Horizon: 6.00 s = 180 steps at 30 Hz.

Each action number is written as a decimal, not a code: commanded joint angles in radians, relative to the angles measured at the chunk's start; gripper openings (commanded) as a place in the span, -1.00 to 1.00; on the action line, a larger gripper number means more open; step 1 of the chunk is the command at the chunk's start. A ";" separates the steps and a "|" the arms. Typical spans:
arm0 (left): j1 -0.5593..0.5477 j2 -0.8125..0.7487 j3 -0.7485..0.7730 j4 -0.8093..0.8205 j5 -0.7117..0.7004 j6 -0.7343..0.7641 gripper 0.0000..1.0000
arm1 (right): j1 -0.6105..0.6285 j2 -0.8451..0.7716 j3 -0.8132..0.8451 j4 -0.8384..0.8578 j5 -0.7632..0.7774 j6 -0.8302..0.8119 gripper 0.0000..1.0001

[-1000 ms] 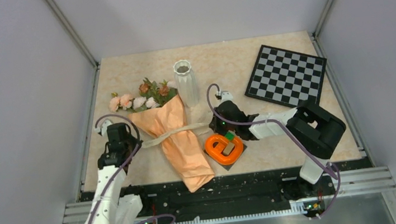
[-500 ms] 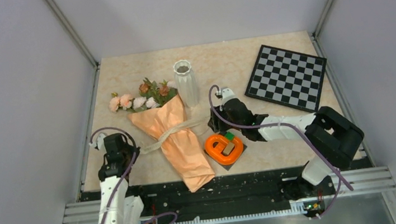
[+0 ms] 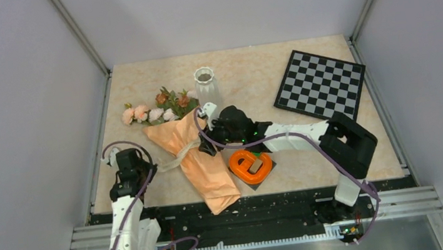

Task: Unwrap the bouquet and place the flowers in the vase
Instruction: Untie the ribbon from the wrapping paper.

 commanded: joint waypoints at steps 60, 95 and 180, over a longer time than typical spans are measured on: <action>0.020 0.109 0.109 0.018 0.020 0.135 -1.00 | 0.033 0.253 0.295 -0.045 -0.034 -0.087 -0.07; 0.142 0.187 0.219 -0.059 -0.042 0.099 -1.00 | -0.311 -0.332 -0.313 -0.085 0.435 0.405 -1.00; -0.212 0.194 0.104 0.040 0.069 0.110 -0.67 | -0.035 0.142 0.046 0.073 0.127 0.252 -0.22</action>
